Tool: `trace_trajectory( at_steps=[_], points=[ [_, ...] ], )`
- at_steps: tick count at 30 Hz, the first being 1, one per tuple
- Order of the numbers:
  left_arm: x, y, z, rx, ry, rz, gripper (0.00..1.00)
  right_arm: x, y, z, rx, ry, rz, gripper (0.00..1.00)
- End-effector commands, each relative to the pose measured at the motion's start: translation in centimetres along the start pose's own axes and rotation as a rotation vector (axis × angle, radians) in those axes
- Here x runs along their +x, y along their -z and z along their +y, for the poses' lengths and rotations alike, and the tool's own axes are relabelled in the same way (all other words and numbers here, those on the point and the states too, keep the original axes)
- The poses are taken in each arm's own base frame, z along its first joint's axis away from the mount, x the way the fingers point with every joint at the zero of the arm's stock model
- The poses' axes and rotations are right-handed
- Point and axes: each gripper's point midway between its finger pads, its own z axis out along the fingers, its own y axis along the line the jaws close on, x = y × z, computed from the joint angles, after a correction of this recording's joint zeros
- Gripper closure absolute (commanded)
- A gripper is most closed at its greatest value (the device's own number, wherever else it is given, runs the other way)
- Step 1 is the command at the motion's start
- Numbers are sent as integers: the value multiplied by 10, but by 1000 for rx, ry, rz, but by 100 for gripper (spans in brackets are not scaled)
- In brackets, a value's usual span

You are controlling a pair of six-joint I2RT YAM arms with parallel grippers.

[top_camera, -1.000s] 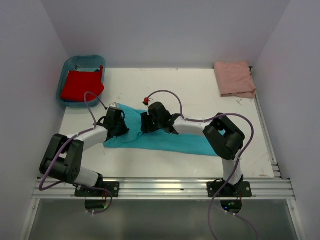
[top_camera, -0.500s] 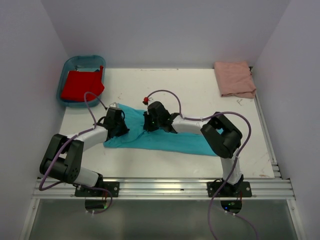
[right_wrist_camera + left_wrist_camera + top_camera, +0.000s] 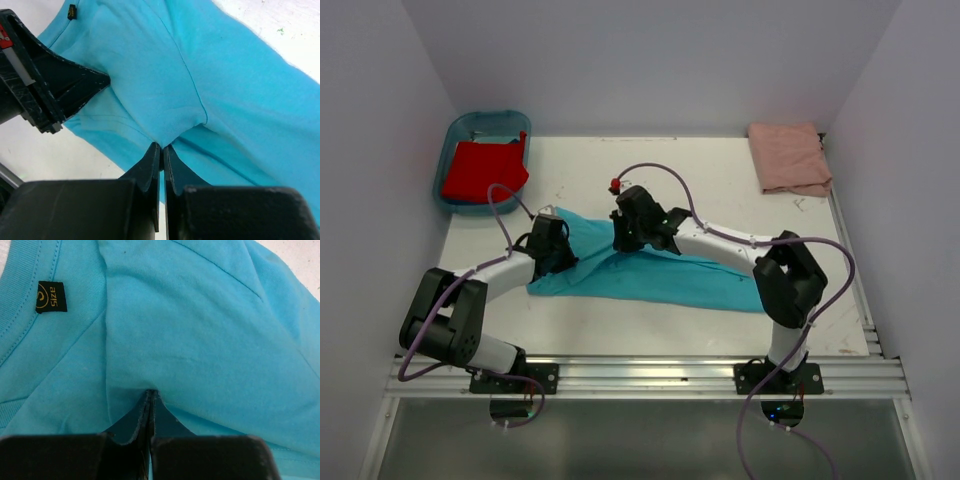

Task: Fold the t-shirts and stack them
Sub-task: Fold the tshirt

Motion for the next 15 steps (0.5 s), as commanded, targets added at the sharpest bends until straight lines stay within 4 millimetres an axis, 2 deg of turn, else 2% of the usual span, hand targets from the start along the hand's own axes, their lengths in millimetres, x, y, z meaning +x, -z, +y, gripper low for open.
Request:
trace_trajectory(
  at_steps=[1,2,4,5,7,8,10,12,15],
  points=[
    [17,-2,24,-77,-41,57,100,-16,31,-6,77,-10,20,100],
    [17,-3,25,-81,-42,59,100,0,30,-13,116,-9,92,100],
    [16,-3,25,-82,-42,60,100,0,31,-11,132,-18,130,100],
    [16,-3,26,-83,-43,60,100,15,29,-17,158,-13,199,97],
    [15,-3,27,-84,-43,59,100,20,29,-16,169,-9,242,79],
    [15,-3,27,-84,-46,59,100,34,28,-22,199,-8,304,75],
    [14,-3,29,-89,-46,56,100,39,29,-29,237,-13,320,59],
    [14,-3,30,-90,-45,56,100,39,32,-41,300,-14,304,52],
    [13,-2,32,-93,-46,56,100,35,37,-47,337,-15,280,48]
  ],
)
